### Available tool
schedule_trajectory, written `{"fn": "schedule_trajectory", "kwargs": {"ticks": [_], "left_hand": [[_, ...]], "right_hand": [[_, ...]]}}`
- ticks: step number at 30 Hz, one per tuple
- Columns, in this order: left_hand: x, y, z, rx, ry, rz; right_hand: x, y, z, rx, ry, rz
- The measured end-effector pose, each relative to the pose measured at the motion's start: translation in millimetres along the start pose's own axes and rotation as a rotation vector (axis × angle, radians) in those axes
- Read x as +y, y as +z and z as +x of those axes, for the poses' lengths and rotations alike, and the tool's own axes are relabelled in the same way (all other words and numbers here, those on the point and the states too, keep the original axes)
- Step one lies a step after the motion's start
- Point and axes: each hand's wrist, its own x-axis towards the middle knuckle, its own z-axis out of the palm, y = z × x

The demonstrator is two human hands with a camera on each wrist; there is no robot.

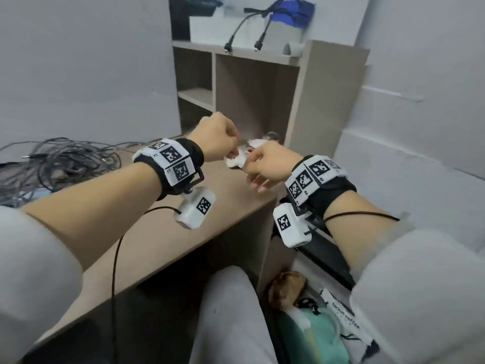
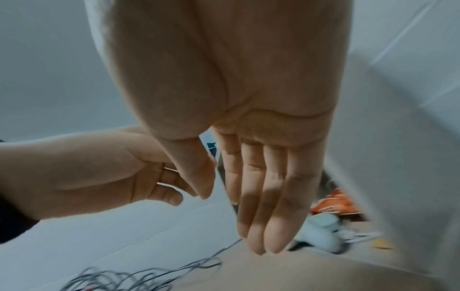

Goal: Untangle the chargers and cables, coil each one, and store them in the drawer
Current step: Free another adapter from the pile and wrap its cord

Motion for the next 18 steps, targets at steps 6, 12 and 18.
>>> {"fn": "schedule_trajectory", "kwargs": {"ticks": [6,12,18], "left_hand": [[-89.3,-133.0,-42.0,0.171,-0.205,0.122],[-168.3,-212.1,-73.7,0.26,-0.32,0.313],[-231.6,-221.7,-69.1,-0.068,-0.466,0.515]], "right_hand": [[-96.3,86.3,45.7,-0.059,-0.183,-0.035],[-152.4,156.8,106.7,-0.1,-0.272,-0.133],[-173.9,205.6,173.4,-0.188,-0.333,-0.361]]}}
